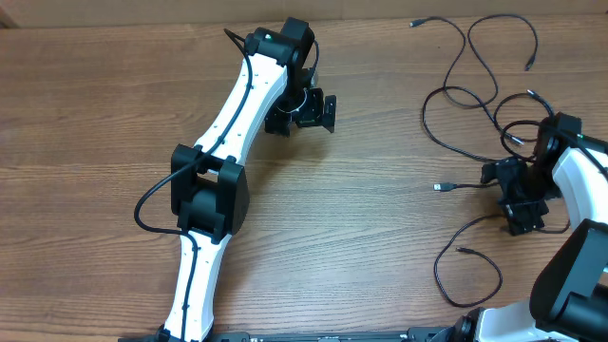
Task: Untangle cables
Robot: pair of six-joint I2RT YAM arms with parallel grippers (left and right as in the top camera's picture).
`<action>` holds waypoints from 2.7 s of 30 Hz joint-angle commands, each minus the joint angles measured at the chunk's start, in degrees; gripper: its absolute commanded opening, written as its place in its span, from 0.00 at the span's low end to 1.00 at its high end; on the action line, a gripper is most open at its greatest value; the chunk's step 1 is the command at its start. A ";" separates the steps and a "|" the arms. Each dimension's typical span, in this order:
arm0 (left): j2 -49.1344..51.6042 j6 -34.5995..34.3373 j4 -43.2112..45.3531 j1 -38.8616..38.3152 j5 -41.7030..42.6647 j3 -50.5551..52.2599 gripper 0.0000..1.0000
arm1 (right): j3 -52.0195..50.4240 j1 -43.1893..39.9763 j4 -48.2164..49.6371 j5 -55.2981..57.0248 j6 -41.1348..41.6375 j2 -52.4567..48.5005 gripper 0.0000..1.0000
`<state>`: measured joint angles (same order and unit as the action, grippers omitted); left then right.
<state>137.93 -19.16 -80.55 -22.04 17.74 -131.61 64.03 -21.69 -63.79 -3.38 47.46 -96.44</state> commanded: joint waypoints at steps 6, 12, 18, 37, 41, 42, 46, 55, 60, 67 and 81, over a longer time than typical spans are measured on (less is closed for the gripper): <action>-0.42 -0.17 0.24 -0.11 -0.15 -1.27 0.99 | -5.20 4.17 -0.26 0.68 -4.22 1.18 1.00; -0.42 -0.15 0.22 -0.11 -0.15 -1.27 1.00 | -9.88 7.04 9.29 0.46 -2.69 1.18 1.00; -0.42 -0.15 0.15 -0.11 -0.17 -1.27 1.00 | -10.03 6.99 14.84 -4.57 -1.03 1.18 1.00; -0.42 -0.13 0.17 -0.11 -0.17 -1.27 1.00 | -10.08 8.24 20.44 -2.93 3.56 -3.63 1.00; -0.42 -0.13 0.17 -0.11 -0.17 -1.27 0.99 | -10.08 8.24 21.77 -2.89 3.72 -4.17 1.00; -0.42 -0.13 0.17 -0.11 -0.17 -1.27 1.00 | -10.08 8.24 22.05 -2.91 3.80 -4.35 1.00; -0.42 -0.15 0.20 -0.11 -0.17 -1.27 1.00 | -10.08 8.24 23.50 -2.64 4.07 -5.97 0.95; -0.42 -0.13 0.15 -0.09 -0.17 -1.27 0.99 | -10.05 8.24 22.53 3.87 6.88 -6.88 0.97; -0.42 -0.15 0.28 -0.11 -0.15 -1.27 1.00 | -10.05 8.24 20.79 9.46 7.02 -6.88 0.99; -0.42 -0.15 0.22 -0.11 -0.15 -1.27 1.00 | -10.05 8.24 21.29 11.37 7.89 -6.88 1.00; -0.42 -0.15 0.24 -0.11 -0.15 -1.27 1.00 | -10.08 10.73 23.21 7.82 8.37 -7.15 0.82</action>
<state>137.93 -19.16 -80.34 -22.04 17.76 -131.61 55.81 -12.53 -41.95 6.74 55.02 -100.53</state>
